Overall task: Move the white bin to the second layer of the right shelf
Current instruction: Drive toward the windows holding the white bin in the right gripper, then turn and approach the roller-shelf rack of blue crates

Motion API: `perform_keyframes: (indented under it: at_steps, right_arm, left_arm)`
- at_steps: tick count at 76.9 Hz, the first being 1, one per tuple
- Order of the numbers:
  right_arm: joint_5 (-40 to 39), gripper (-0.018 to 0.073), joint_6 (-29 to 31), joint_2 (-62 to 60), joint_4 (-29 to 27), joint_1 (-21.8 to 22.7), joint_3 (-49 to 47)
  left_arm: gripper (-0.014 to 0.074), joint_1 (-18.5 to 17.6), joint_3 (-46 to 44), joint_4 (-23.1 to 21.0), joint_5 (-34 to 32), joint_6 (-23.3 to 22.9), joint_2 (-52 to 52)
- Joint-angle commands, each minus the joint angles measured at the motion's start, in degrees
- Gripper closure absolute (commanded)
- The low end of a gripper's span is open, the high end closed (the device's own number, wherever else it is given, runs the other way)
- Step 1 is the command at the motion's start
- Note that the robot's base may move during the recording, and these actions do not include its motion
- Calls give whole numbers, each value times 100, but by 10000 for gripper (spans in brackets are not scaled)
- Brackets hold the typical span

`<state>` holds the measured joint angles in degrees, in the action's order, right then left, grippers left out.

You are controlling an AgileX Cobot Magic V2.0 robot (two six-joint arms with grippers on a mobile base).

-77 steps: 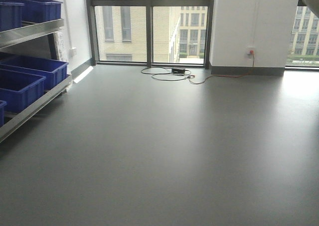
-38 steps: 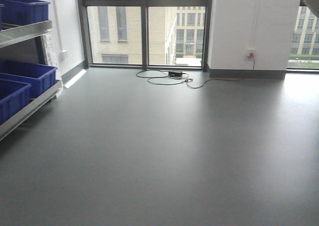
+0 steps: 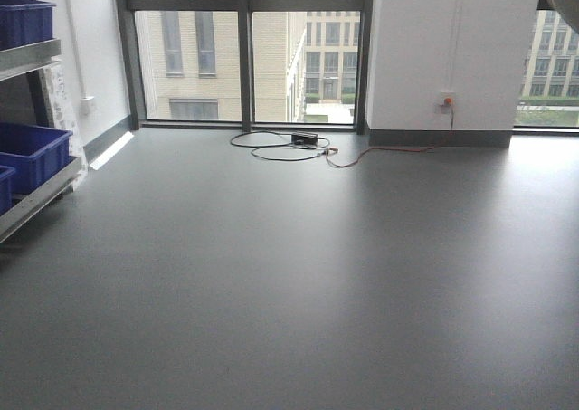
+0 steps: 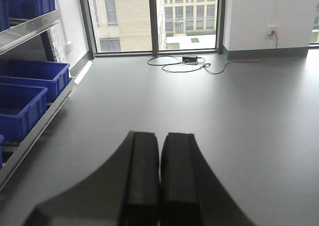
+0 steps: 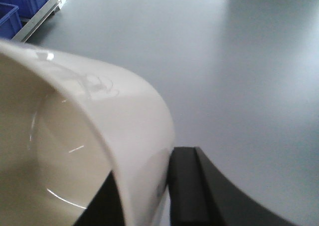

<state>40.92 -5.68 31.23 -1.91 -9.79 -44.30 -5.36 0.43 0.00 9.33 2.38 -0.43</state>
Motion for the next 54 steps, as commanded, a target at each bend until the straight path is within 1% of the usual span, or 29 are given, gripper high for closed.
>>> perform_keyframes:
  at_steps: [1, 54]
  right_arm:
    - [-553, 504, 22, 7, -7, 36, -178]
    - [-553, 504, 22, 7, -7, 36, -178]
  left_arm:
    - [512, -46, 211, 0, -490, -18, -81]
    - [512, -46, 211, 0, -490, -18, -81]
